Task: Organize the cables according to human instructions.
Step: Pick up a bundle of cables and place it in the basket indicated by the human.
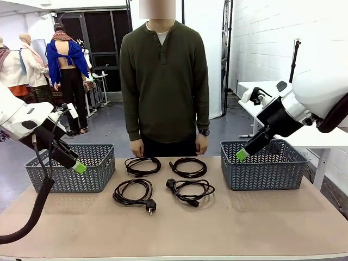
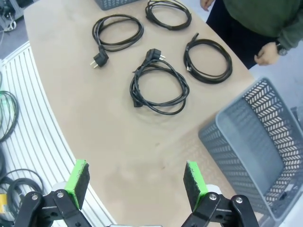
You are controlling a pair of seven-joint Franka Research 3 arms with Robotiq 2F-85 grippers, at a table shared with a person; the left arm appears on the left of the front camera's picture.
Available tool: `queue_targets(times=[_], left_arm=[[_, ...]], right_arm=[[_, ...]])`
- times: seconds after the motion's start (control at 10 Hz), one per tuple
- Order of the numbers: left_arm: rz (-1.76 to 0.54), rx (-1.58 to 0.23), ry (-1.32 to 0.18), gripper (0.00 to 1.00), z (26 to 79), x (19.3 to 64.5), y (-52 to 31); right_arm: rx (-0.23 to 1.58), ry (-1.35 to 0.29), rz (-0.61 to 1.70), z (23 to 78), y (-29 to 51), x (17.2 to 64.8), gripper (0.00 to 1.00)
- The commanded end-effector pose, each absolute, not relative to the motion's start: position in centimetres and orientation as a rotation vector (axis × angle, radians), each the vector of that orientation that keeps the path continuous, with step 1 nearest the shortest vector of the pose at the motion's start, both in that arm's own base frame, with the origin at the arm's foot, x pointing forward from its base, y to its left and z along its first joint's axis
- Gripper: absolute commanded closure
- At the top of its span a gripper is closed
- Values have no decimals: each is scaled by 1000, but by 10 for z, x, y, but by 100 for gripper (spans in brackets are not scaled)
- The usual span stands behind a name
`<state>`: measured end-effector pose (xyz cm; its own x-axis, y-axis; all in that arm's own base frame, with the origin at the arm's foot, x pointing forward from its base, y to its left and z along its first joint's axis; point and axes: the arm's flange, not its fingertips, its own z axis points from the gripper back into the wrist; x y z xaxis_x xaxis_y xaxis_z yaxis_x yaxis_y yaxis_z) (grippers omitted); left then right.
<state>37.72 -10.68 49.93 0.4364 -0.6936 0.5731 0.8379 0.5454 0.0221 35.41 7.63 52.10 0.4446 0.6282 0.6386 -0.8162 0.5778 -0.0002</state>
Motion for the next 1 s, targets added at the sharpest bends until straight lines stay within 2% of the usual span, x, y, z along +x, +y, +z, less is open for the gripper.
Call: queue_targets(times=[0.0, 0.9], left_arm=[[-974, -303, -575, 0, 499, 377, -104], [-974, -303, -575, 0, 499, 377, -104]], right_arm=[[352, -638, 919, 519, 77, 356, 0], [352, -638, 919, 519, 77, 356, 0]])
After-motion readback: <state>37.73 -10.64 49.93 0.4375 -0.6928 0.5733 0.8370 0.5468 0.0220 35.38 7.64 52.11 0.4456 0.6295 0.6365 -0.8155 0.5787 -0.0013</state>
